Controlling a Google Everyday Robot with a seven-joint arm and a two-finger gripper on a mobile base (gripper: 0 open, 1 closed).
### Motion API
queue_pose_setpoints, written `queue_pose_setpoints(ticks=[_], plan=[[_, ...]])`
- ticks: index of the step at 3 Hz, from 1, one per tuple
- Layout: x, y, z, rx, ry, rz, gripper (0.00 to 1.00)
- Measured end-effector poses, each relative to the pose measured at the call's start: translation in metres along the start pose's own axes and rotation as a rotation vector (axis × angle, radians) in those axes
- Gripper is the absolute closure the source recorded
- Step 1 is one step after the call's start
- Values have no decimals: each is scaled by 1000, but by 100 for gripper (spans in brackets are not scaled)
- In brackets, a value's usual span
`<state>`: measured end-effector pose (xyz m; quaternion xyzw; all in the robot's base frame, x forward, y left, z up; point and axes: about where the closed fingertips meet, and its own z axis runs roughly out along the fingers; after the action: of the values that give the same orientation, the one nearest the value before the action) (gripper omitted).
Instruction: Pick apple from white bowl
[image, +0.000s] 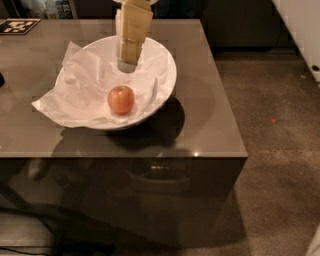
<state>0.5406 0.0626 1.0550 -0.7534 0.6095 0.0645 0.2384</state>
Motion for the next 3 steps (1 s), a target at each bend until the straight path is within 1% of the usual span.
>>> queue_pose_setpoints(ticks=[1, 2, 3], plan=[[-2, -4, 0, 20, -11, 2, 0], [13, -20, 27, 6, -52, 55, 0], [28, -37, 55, -24, -60, 106, 0]])
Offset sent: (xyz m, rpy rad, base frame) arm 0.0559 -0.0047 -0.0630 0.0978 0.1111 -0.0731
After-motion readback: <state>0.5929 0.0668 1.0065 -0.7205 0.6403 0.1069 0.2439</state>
